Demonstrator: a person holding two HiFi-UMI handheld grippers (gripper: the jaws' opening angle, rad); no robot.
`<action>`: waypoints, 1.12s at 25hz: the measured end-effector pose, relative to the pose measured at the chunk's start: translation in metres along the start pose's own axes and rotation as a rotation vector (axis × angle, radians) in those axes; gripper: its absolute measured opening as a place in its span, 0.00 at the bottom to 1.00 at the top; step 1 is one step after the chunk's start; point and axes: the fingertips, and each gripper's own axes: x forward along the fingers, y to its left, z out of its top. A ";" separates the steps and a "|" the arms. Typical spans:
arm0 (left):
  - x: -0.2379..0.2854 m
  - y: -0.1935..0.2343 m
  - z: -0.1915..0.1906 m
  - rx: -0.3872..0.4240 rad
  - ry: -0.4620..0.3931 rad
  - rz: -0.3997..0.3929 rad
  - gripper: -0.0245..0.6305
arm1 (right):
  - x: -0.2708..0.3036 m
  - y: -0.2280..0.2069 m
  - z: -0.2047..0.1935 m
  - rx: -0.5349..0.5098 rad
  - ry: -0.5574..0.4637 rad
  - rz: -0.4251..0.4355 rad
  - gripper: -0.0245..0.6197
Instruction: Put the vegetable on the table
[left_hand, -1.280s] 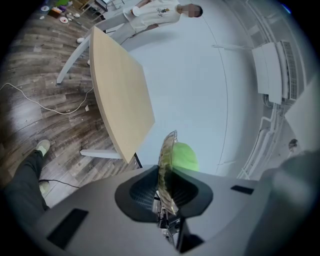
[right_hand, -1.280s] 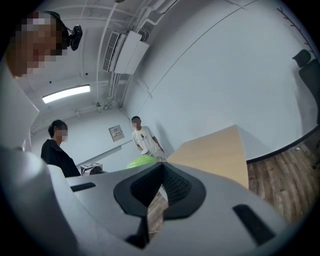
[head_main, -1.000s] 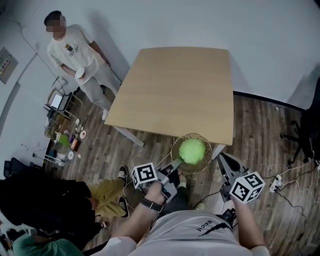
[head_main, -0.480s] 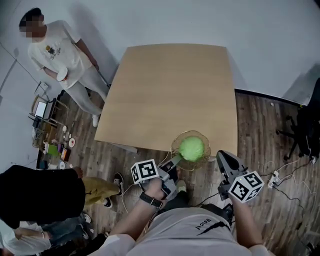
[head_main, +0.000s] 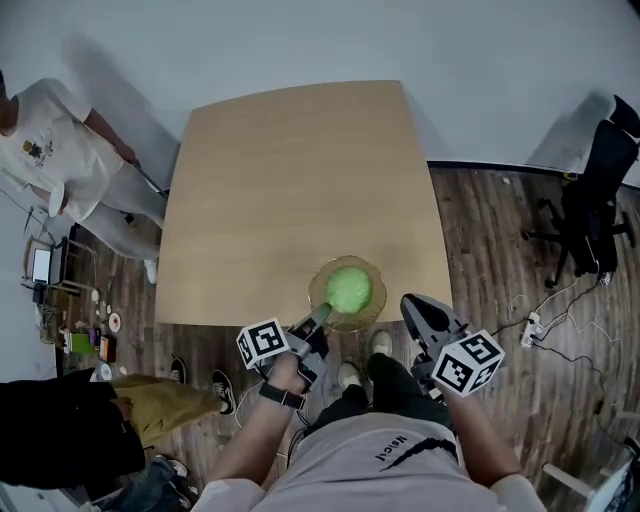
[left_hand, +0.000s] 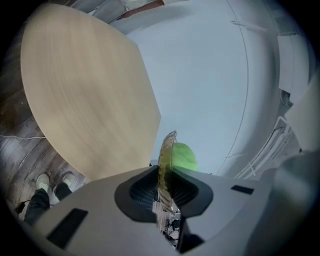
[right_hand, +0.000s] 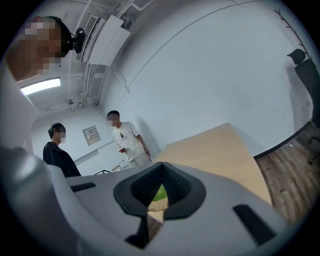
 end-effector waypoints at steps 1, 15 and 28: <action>0.006 0.003 0.005 -0.005 -0.001 0.001 0.12 | 0.006 -0.005 0.002 0.001 0.005 0.003 0.06; 0.094 0.035 0.084 -0.040 -0.125 -0.007 0.13 | 0.115 -0.084 0.035 -0.004 0.104 0.148 0.06; 0.152 0.099 0.146 -0.073 -0.168 -0.005 0.13 | 0.189 -0.122 0.019 0.012 0.172 0.132 0.06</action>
